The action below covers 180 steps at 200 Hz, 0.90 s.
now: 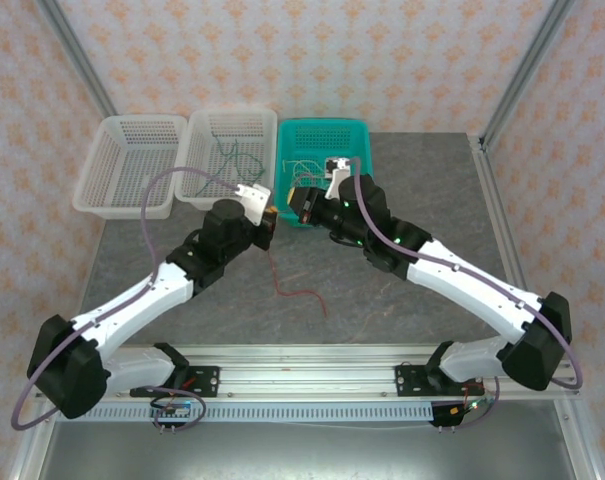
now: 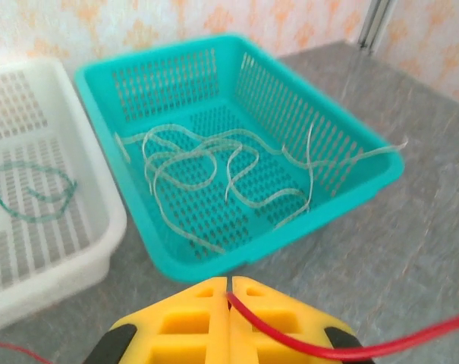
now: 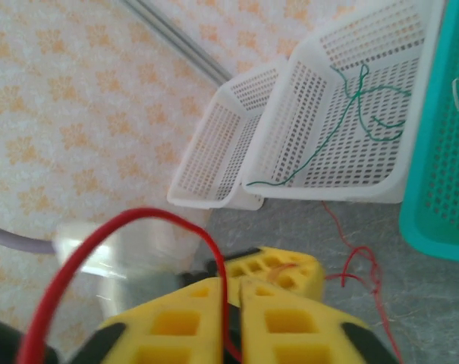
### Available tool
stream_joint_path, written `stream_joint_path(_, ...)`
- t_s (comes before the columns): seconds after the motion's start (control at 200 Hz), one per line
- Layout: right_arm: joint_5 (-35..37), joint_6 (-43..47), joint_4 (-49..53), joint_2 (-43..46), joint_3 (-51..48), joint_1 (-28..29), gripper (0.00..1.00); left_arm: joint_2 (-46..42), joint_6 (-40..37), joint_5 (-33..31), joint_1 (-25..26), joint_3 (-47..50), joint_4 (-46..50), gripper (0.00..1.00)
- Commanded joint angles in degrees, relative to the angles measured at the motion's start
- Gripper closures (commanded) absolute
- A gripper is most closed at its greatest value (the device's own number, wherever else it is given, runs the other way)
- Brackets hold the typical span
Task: Untangle the cables
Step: Place the cable into the container.
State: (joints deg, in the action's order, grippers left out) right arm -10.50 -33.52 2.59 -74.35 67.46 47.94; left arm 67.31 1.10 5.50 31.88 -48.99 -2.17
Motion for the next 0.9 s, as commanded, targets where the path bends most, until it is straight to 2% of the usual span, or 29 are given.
stream_joint_path(0.0, 3.2, 2.7, -0.4, 2.1, -4.2, 0.0, 0.64, -2.9, 3.6, 1.2, -0.3, -8.7, 6.7, 1.0)
stream_joint_path(0.06, 4.4, 3.3, -2.9, 3.6, -8.2, 0.0, 0.54, -3.5, 4.5, -0.3, -0.3, -11.5, 10.5, 1.0)
stream_joint_path(0.175, 6.1, 6.4, -7.0, 6.2, -16.1, 0.0, 0.46, -3.5, 8.8, -5.3, -1.4, -16.8, 18.1, 1.0)
stream_joint_path(0.255, 5.4, 8.6, -9.1, 6.2, -20.1, 0.1, 0.39, -2.6, 12.9, -1.8, -4.0, -20.3, 21.7, 1.0)
stream_joint_path(0.285, 4.3, 9.6, -10.9, 6.2, -21.5, 0.3, 0.33, -2.4, 14.5, 0.8, -5.1, -21.0, 21.9, 1.0)
stream_joint_path(0.37, 0.6, 12.7, -19.0, 5.4, -25.6, 1.3, 0.0, -2.4, 17.7, 6.7, -6.7, -22.1, 20.7, 1.0)
stream_joint_path(0.485, -6.5, 15.4, -33.1, 0.7, -29.3, 1.7, 0.01, -1.6, 17.7, 10.1, -6.7, -25.0, 22.9, 1.0)
stream_joint_path(0.611, -9.2, 18.0, -33.5, -6.5, -26.6, 1.8, 0.01, -2.2, 18.3, 10.2, -6.8, -26.8, 23.9, 1.0)
stream_joint_path(0.746, -8.8, 18.6, -31.7, -13.1, -25.4, 2.3, 0.02, -1.8, 17.4, 0.4, -8.9, -33.4, 30.7, 1.0)
stream_joint_path(0.896, -6.9, 15.9, -31.2, -13.4, -26.8, 2.3, 0.03, 3.3, 11.0, -10.0, -17.4, -42.8, 36.3, 1.0)
